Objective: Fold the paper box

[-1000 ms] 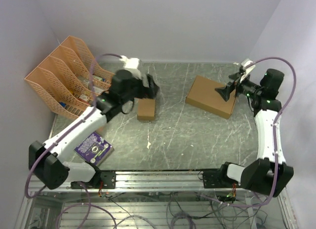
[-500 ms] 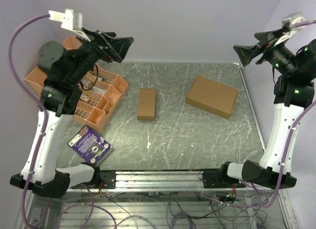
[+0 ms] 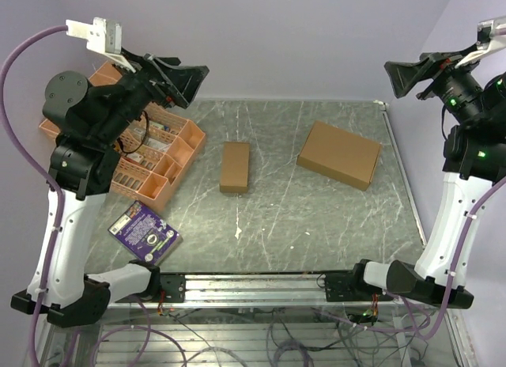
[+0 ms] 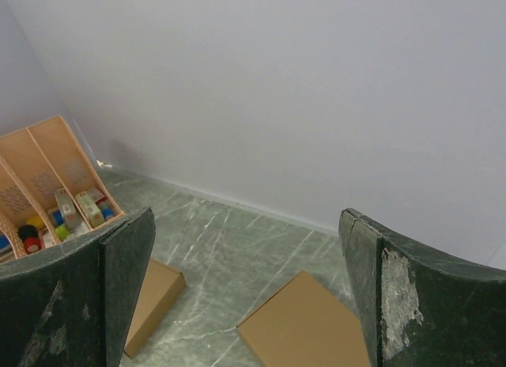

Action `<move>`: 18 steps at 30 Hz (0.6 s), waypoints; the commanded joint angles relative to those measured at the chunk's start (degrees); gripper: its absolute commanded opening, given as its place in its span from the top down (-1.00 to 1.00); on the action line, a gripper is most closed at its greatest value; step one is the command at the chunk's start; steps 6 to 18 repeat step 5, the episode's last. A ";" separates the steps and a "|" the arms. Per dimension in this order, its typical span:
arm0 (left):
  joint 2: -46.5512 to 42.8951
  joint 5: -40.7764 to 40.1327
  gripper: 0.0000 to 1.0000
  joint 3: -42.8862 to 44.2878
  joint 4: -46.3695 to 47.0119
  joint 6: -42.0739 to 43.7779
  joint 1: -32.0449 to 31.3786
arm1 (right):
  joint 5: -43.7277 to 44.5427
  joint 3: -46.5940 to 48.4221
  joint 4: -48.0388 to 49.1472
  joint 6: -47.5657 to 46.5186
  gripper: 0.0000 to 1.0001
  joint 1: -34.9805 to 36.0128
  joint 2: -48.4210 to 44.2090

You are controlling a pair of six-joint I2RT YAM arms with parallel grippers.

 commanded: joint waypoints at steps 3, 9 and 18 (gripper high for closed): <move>0.24 1.41 -0.98 -0.47 -1.58 0.77 0.33 | 0.09 -0.56 0.56 1.18 -0.99 -1.23 -0.38; 0.29 1.26 -0.98 -1.45 -1.04 0.96 0.33 | -0.36 -1.15 0.42 0.80 -0.99 -1.50 -0.18; 0.29 1.26 -0.98 -1.45 -1.04 0.96 0.33 | -0.36 -1.15 0.42 0.80 -0.99 -1.50 -0.18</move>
